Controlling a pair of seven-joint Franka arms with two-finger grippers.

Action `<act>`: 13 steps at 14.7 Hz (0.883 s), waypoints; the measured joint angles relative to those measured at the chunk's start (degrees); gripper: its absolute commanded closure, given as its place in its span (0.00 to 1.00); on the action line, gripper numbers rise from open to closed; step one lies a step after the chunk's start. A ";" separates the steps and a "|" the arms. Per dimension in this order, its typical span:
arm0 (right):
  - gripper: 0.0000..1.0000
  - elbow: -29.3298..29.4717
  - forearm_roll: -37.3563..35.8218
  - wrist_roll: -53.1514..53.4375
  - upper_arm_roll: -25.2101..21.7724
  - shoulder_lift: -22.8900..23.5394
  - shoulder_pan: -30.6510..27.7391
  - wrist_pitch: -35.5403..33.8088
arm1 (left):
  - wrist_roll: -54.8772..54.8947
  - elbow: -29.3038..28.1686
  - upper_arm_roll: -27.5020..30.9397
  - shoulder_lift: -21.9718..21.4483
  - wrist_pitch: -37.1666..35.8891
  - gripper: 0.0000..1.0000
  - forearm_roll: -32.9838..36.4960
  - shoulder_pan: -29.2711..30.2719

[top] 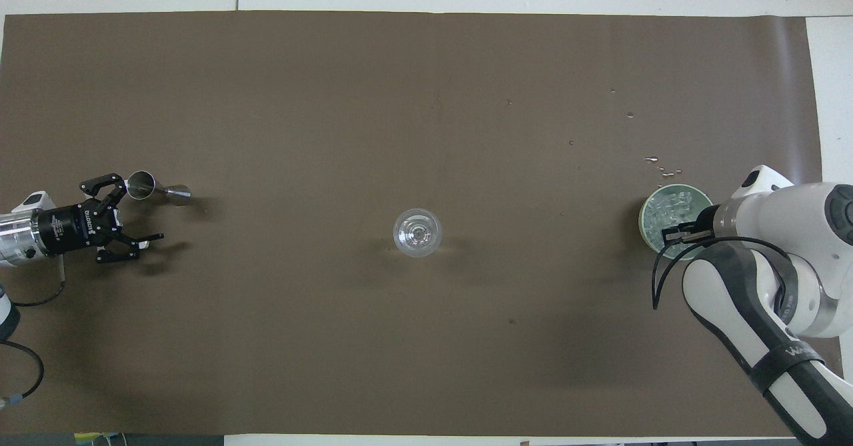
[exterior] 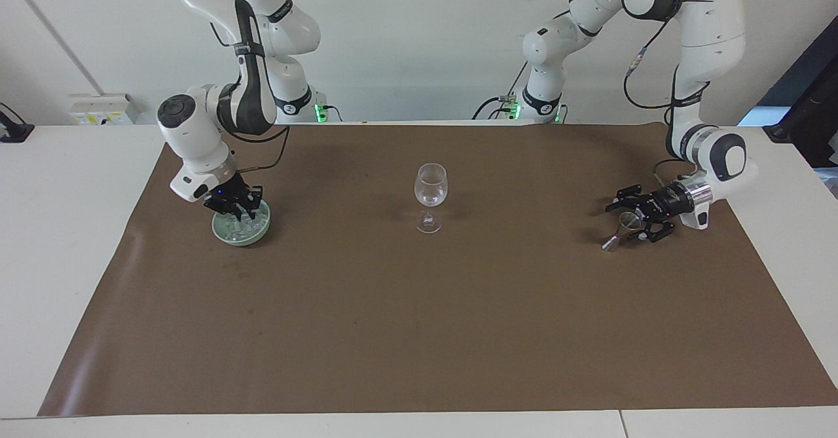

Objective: Pour wine and add ice with both arms

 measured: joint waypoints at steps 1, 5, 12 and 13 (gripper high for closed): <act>0.81 0.16 0.00 0.00 0.01 0.00 0.08 0.00 | 0.10 1.62 0.10 -0.22 -0.06 0.00 3.00 0.14; 0.82 6.26 0.04 0.38 0.32 -0.13 1.13 -6.91 | 0.33 10.70 -0.13 -1.33 -0.20 0.00 15.50 -0.09; 0.83 30.22 0.30 21.00 0.79 0.27 14.41 -29.55 | 21.69 22.82 -0.80 -1.97 -1.50 0.00 27.16 -0.90; 0.83 33.86 0.34 26.51 0.91 1.13 17.94 -30.94 | 22.70 24.10 -1.46 -2.71 -1.77 0.00 30.16 -1.52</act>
